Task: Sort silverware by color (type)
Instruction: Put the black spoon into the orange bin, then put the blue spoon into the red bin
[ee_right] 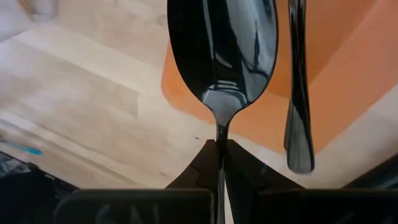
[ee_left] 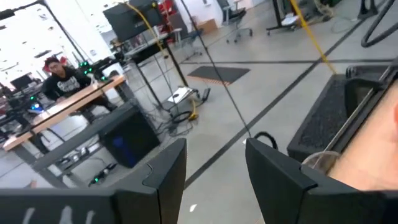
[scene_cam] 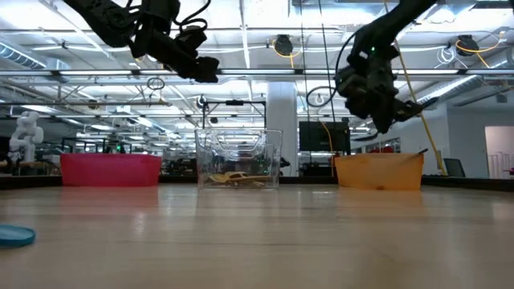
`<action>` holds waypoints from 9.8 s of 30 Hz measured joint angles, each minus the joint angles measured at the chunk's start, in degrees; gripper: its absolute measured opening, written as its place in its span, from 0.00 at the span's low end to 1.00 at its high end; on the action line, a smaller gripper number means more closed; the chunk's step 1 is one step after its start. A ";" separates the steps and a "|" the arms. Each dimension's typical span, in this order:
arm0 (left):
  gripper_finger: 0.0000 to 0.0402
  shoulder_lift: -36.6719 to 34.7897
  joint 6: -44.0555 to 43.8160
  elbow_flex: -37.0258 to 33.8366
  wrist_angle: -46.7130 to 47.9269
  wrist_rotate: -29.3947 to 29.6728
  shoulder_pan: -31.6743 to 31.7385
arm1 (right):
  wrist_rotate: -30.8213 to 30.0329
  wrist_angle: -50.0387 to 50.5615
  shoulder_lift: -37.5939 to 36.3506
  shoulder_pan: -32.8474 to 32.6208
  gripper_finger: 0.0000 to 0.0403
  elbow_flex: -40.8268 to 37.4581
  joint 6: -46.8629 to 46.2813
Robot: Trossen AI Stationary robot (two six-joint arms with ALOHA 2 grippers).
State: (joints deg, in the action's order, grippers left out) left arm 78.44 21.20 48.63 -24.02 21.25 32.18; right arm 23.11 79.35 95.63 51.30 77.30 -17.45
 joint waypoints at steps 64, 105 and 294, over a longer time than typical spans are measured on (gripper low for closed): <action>0.43 -1.15 -8.78 -0.03 17.01 -0.26 -5.41 | -5.11 -9.37 -1.27 2.90 0.21 2.73 7.88; 0.43 3.43 -66.62 9.78 53.84 -0.32 -70.81 | -7.33 -71.44 -40.76 -40.35 0.21 -32.01 -1.97; 0.43 10.65 -33.84 44.67 92.67 36.18 -71.82 | -30.24 -129.35 -15.78 -72.26 0.06 -36.20 46.61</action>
State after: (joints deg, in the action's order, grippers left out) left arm 89.09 -12.64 93.30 68.64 57.43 -39.64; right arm -7.13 -50.01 79.86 -20.96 41.10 29.16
